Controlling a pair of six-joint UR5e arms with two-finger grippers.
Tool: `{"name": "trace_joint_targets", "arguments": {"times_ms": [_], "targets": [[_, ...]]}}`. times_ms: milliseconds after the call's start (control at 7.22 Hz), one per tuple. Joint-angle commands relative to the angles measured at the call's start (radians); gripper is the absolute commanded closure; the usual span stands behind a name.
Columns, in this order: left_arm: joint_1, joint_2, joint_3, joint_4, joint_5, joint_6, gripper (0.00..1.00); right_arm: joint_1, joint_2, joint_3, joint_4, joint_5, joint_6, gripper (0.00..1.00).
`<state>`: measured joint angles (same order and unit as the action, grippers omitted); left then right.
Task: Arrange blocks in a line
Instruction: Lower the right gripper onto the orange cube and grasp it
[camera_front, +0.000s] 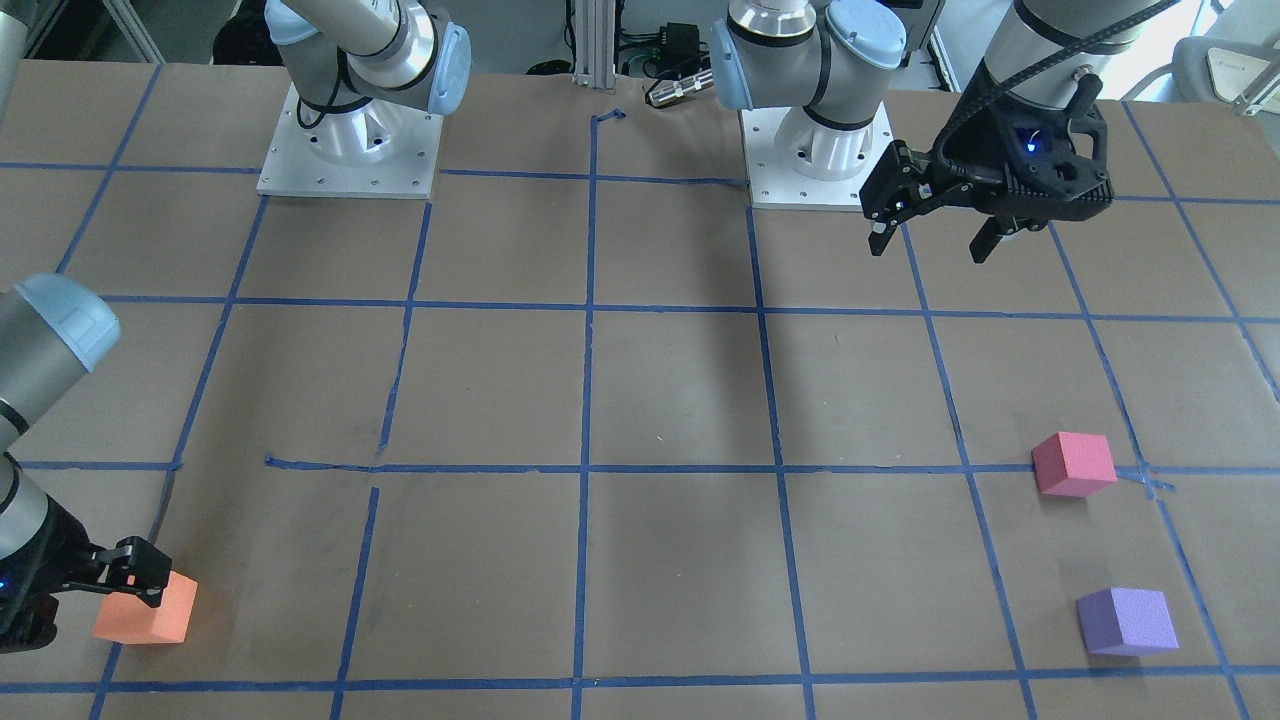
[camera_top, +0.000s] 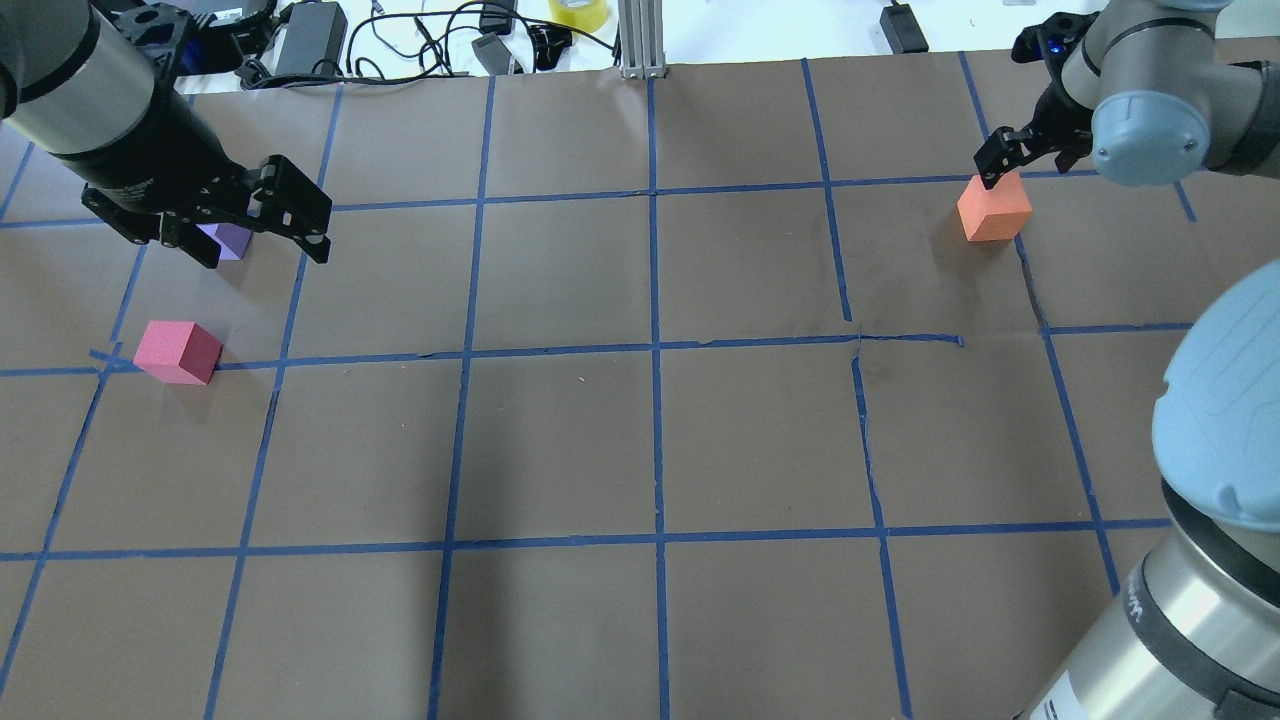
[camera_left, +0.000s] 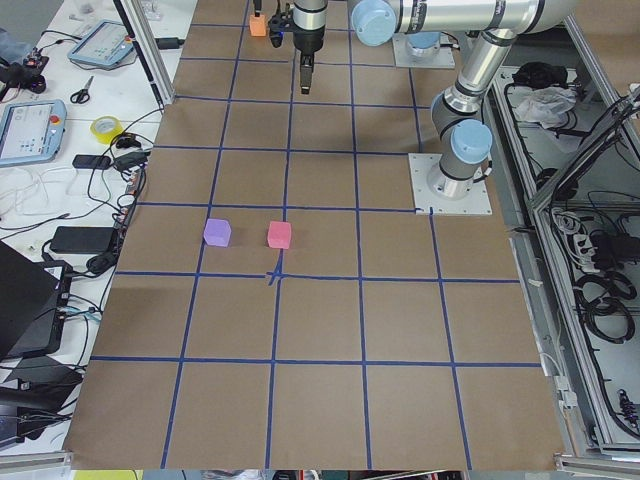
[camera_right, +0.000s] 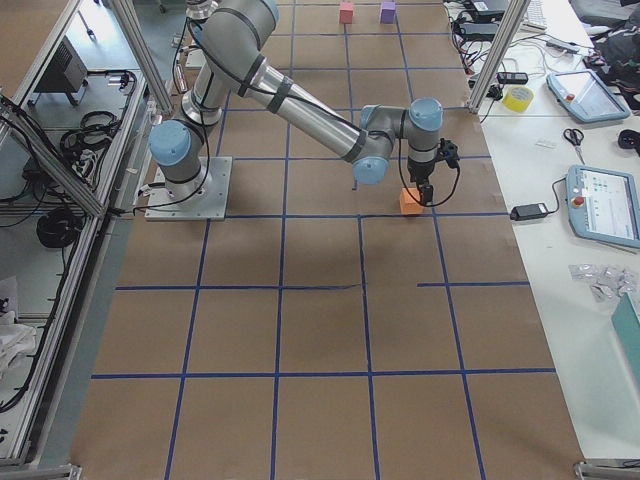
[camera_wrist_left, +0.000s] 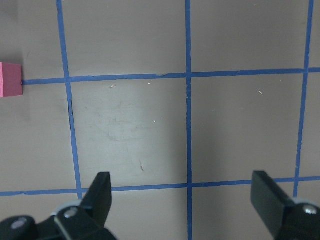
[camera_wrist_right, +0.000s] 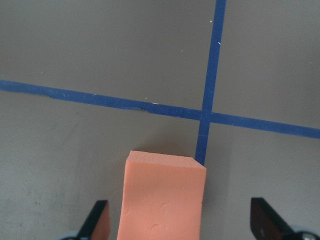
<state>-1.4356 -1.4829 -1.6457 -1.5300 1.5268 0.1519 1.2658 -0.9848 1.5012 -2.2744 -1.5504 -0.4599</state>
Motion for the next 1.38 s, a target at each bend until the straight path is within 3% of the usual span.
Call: {"name": "trace_joint_targets", "arguments": {"times_ms": [0, 554, 692, 831, 969, 1246], "targets": [[0.003, 0.003, 0.009, 0.001, 0.001, 0.0, 0.0, 0.001, 0.018, -0.003, -0.014, 0.003, 0.027, 0.0], [0.0, 0.009, 0.0, -0.001, 0.003, -0.002, 0.0, 0.001, 0.063, -0.003, -0.013, 0.001, 0.148, 0.0], [0.0, 0.009, 0.0, -0.001, 0.003, -0.002, 0.0, 0.001, 0.064, -0.003, -0.017, 0.001, 0.141, 0.17], [0.001, 0.007, 0.0, -0.001, 0.003, 0.003, 0.0, 0.001, 0.063, -0.004, -0.019, 0.001, 0.142, 0.78], [0.001, 0.009, 0.001, -0.001, 0.004, 0.021, 0.0, 0.001, 0.058, -0.006, -0.017, 0.001, 0.148, 0.97], [0.001, 0.007, 0.001, -0.001, 0.003, 0.021, 0.0, 0.02, 0.025, -0.025, 0.005, -0.002, 0.156, 1.0]]}}
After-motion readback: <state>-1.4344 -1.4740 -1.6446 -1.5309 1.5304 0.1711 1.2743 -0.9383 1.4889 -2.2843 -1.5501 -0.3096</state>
